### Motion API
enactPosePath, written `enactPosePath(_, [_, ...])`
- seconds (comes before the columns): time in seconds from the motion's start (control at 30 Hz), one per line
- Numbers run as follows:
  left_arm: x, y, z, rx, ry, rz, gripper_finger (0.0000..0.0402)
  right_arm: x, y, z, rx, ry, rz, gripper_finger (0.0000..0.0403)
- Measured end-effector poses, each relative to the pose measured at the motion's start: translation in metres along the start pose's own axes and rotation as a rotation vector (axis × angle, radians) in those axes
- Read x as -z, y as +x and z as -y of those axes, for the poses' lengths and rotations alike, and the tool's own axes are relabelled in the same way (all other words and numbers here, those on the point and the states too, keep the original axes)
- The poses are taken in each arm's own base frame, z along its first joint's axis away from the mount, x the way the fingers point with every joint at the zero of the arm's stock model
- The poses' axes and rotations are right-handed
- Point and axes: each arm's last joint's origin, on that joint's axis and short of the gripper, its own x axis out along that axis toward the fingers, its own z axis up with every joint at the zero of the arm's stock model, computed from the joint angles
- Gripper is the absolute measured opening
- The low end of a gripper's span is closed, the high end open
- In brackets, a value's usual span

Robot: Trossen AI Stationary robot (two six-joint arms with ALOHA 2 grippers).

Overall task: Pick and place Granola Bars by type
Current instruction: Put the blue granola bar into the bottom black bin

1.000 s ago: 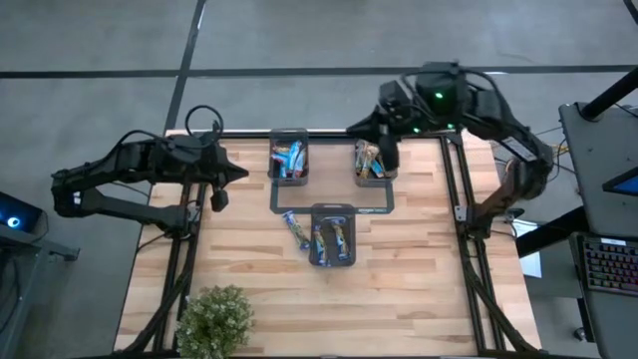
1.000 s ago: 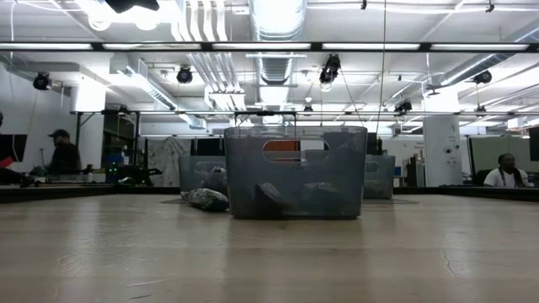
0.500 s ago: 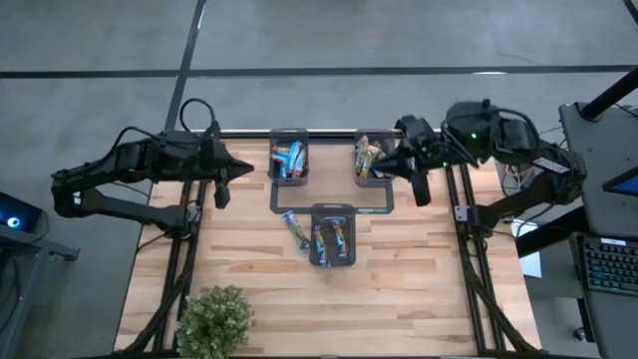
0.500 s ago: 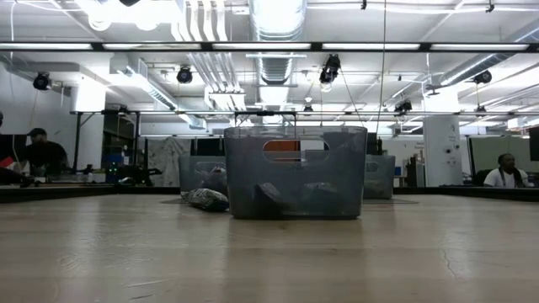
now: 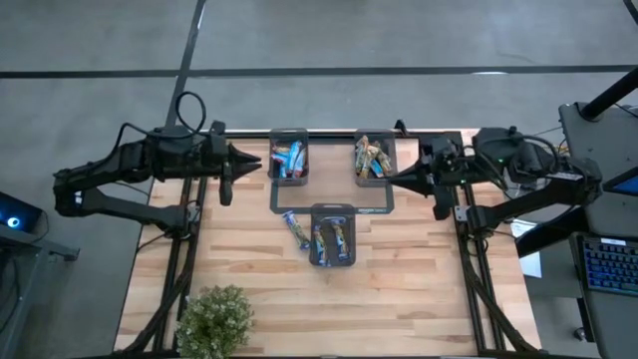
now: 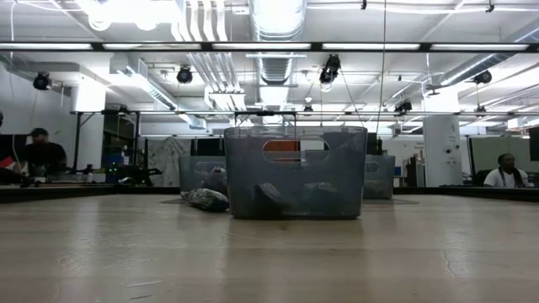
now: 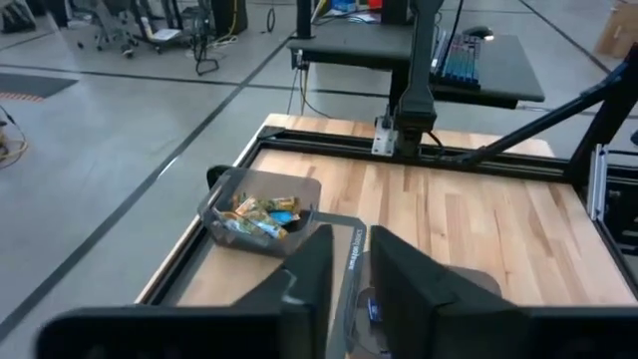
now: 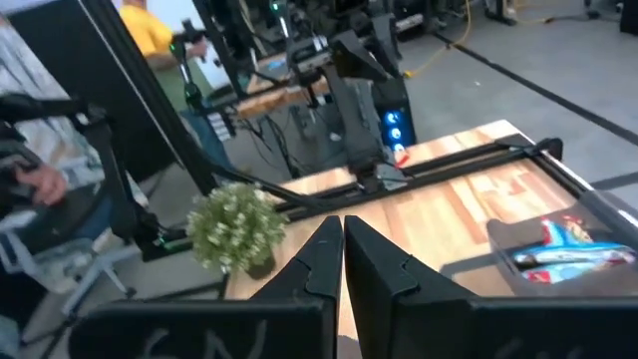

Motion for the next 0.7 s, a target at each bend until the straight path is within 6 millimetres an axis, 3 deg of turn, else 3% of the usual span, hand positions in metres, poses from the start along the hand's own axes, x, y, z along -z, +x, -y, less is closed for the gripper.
enactPosePath(0.43, [0.002,0.030,0.003,-0.018,0.058,-0.068,0.0237,0.006,-0.011,0.002,-0.015,0.052,0.049,0.0008])
enactPosePath(0.7, [-0.004,0.048,0.010,0.141,0.173,-0.147,0.0258,0.007,-0.012,0.002,-0.016,0.071,0.047,0.0008])
